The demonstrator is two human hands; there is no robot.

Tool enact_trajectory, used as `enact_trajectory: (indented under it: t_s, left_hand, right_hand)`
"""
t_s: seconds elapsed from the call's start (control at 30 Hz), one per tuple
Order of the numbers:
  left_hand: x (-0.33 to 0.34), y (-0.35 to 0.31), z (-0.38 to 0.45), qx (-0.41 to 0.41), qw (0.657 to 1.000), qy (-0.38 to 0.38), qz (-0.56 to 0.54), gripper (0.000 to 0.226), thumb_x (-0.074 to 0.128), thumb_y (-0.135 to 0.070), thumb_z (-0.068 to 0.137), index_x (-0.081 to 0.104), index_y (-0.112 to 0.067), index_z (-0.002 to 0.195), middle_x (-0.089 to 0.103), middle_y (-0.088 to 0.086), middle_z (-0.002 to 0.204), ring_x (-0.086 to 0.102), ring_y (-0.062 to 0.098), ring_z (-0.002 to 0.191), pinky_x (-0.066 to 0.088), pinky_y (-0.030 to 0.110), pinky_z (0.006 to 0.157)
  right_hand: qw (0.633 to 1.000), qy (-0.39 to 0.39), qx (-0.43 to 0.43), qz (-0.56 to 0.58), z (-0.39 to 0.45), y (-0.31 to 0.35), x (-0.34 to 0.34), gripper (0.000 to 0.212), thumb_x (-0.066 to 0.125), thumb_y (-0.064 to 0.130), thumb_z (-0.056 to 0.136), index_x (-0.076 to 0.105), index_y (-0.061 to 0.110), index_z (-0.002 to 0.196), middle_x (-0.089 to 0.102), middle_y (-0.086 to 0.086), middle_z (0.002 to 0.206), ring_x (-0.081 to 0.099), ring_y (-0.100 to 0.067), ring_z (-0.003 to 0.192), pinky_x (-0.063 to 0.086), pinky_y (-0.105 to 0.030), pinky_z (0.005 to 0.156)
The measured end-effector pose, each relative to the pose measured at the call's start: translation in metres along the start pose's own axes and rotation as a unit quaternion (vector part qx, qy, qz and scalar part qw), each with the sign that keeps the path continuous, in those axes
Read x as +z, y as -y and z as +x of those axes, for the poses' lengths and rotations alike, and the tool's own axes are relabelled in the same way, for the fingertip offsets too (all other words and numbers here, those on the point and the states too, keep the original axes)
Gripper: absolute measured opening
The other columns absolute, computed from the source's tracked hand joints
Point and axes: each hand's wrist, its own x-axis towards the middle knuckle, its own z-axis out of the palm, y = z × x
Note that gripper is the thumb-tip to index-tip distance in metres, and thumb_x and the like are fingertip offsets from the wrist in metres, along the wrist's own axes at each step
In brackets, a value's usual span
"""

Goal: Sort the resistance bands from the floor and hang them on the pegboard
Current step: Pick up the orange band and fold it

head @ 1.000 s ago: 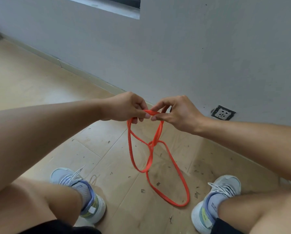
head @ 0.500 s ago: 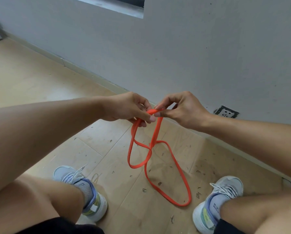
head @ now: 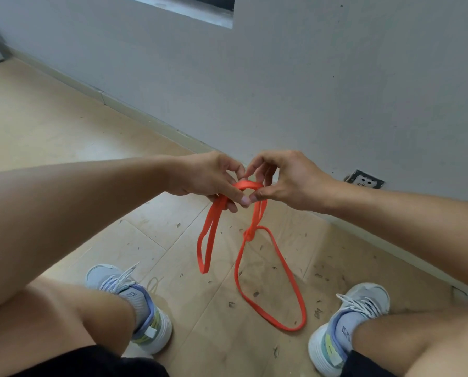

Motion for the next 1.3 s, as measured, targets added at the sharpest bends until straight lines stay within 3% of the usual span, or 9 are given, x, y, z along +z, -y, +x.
enact_trajectory:
  t_s: [0.17, 0.3, 0.5, 0.77, 0.87, 0.97, 1.03, 1.13, 1.3]
  left_hand:
    - [0.001, 0.000, 0.001, 0.008, 1.000, 0.001, 0.002, 0.027, 0.080, -0.010, 0.082, 0.065, -0.002, 0.102, 0.079, 0.016, 0.096, 0.077, 0.029, 0.095, 0.058, 0.043, 0.097]
    - [-0.001, 0.000, 0.002, 0.017, 1.000, -0.002, -0.007, 0.028, 0.081, -0.008, 0.081, 0.064, 0.000, 0.101, 0.078, 0.018, 0.095, 0.076, 0.027, 0.093, 0.057, 0.040, 0.095]
    - [-0.007, -0.002, -0.004, 0.049, 0.998, 0.020, -0.015, 0.022, 0.077, -0.006, 0.083, 0.060, 0.001, 0.094, 0.078, 0.021, 0.098, 0.076, 0.032, 0.098, 0.056, 0.040, 0.097]
    - [-0.020, 0.000, -0.010, 0.050, 0.994, -0.002, -0.094, 0.015, 0.060, 0.008, 0.092, 0.054, -0.004, 0.087, 0.074, 0.022, 0.094, 0.073, 0.036, 0.102, 0.056, 0.039, 0.096]
    - [-0.018, 0.003, -0.012, 0.019, 0.999, 0.006, -0.027, 0.014, 0.069, -0.008, 0.091, 0.056, -0.005, 0.089, 0.070, 0.014, 0.080, 0.069, 0.031, 0.087, 0.052, 0.042, 0.092]
    - [-0.011, 0.001, -0.011, 0.022, 0.999, 0.015, 0.034, 0.052, 0.078, -0.048, 0.079, 0.062, -0.003, 0.100, 0.067, 0.010, 0.074, 0.063, 0.026, 0.078, 0.050, 0.041, 0.086]
    - [-0.004, -0.003, -0.009, 0.030, 0.999, 0.020, 0.039, 0.056, 0.073, -0.060, 0.080, 0.066, -0.007, 0.097, 0.068, 0.007, 0.075, 0.064, 0.021, 0.075, 0.051, 0.038, 0.084]
    - [0.002, -0.009, -0.007, 0.036, 0.998, 0.014, 0.052, 0.044, 0.064, -0.055, 0.088, 0.067, -0.011, 0.086, 0.067, 0.006, 0.073, 0.063, 0.018, 0.071, 0.052, 0.036, 0.083]
    - [-0.002, -0.011, -0.008, 0.062, 0.997, -0.012, 0.039, 0.033, 0.066, -0.040, 0.092, 0.067, -0.007, 0.086, 0.059, 0.004, 0.068, 0.053, 0.021, 0.070, 0.045, 0.038, 0.080]
  right_hand:
    - [0.999, 0.000, 0.036, 0.014, 0.000, 0.002, 0.002, 0.039, 0.095, 0.027, 0.070, 0.071, 0.024, 0.101, 0.066, 0.006, 0.081, 0.060, -0.004, 0.068, 0.049, -0.014, 0.061]
    - [0.997, 0.038, 0.063, -0.008, 0.001, 0.007, 0.005, 0.023, 0.090, 0.037, 0.075, 0.077, 0.028, 0.092, 0.074, -0.001, 0.083, 0.068, -0.021, 0.080, 0.056, -0.034, 0.069]
    - [0.994, 0.073, 0.082, 0.021, 0.001, 0.009, 0.001, 0.024, 0.091, 0.038, 0.074, 0.080, 0.020, 0.086, 0.077, 0.005, 0.078, 0.072, -0.012, 0.076, 0.053, -0.026, 0.067]
    - [0.978, 0.186, 0.088, 0.021, -0.005, -0.016, 0.007, 0.017, 0.086, 0.026, 0.083, 0.075, 0.023, 0.095, 0.079, 0.003, 0.094, 0.076, -0.013, 0.091, 0.059, -0.040, 0.095]
    - [0.988, 0.126, 0.087, 0.021, -0.004, -0.014, 0.003, 0.014, 0.084, 0.024, 0.085, 0.079, 0.024, 0.097, 0.080, 0.006, 0.092, 0.076, -0.009, 0.090, 0.059, -0.035, 0.094]
    - [0.993, 0.090, 0.073, 0.029, -0.002, -0.007, -0.002, 0.014, 0.084, 0.023, 0.085, 0.082, 0.023, 0.099, 0.080, 0.005, 0.088, 0.076, -0.011, 0.087, 0.060, -0.032, 0.087]
    - [0.995, 0.079, 0.056, 0.029, -0.003, -0.001, -0.003, 0.011, 0.084, 0.023, 0.086, 0.082, 0.025, 0.096, 0.079, 0.005, 0.085, 0.076, -0.013, 0.086, 0.061, -0.031, 0.082]
    - [0.997, 0.065, 0.036, 0.008, -0.002, 0.004, -0.004, 0.009, 0.083, 0.023, 0.086, 0.082, 0.025, 0.095, 0.078, 0.007, 0.083, 0.074, -0.011, 0.082, 0.061, -0.032, 0.078]
    - [0.990, 0.111, 0.072, 0.054, -0.004, -0.003, -0.007, 0.019, 0.083, 0.026, 0.086, 0.080, 0.025, 0.104, 0.080, 0.004, 0.095, 0.076, -0.009, 0.091, 0.061, -0.035, 0.093]
